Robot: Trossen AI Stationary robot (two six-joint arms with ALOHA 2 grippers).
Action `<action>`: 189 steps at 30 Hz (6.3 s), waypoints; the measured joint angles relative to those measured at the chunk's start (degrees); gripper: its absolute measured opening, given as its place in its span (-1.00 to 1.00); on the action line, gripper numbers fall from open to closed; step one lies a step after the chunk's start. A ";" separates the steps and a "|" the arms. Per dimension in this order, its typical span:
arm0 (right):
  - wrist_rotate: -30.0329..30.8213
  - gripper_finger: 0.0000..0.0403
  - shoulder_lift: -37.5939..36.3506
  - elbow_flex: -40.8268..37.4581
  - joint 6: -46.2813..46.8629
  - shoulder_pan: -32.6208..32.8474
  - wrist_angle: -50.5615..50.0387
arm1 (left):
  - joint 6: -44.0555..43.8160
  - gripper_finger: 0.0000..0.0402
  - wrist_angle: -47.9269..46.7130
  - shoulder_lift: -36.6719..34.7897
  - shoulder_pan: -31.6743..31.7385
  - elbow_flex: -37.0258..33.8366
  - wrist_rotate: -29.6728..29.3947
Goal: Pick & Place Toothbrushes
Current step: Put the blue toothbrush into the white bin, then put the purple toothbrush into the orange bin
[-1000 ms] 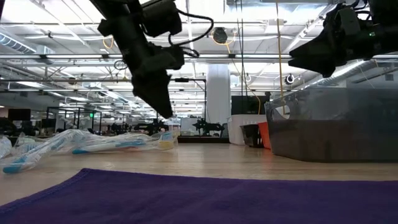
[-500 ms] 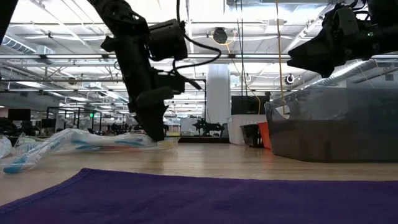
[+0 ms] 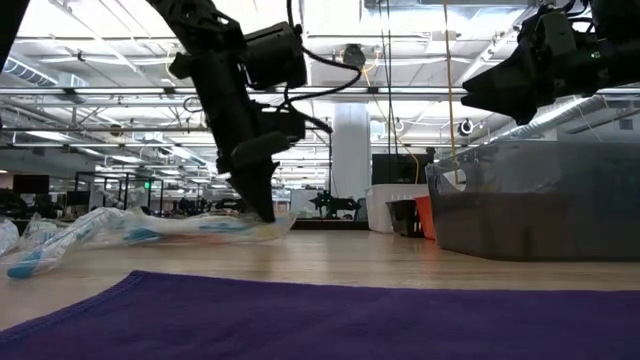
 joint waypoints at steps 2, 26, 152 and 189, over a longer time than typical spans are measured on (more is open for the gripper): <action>-1.03 -0.07 0.07 0.00 0.03 -0.02 0.16 | 0.46 -1.00 -0.43 -0.91 -0.02 0.77 -1.28; -8.48 -0.09 27.35 0.33 -0.89 -0.02 38.10 | 15.22 -1.00 32.01 -8.24 -0.31 4.68 5.16; -19.88 0.20 47.62 13.90 7.68 -55.45 41.10 | 19.40 -0.30 21.39 -13.18 1.18 4.59 1.55; -35.27 0.10 39.23 13.90 5.77 -35.96 28.96 | -8.52 -0.30 -15.24 -13.16 11.96 -7.78 -5.90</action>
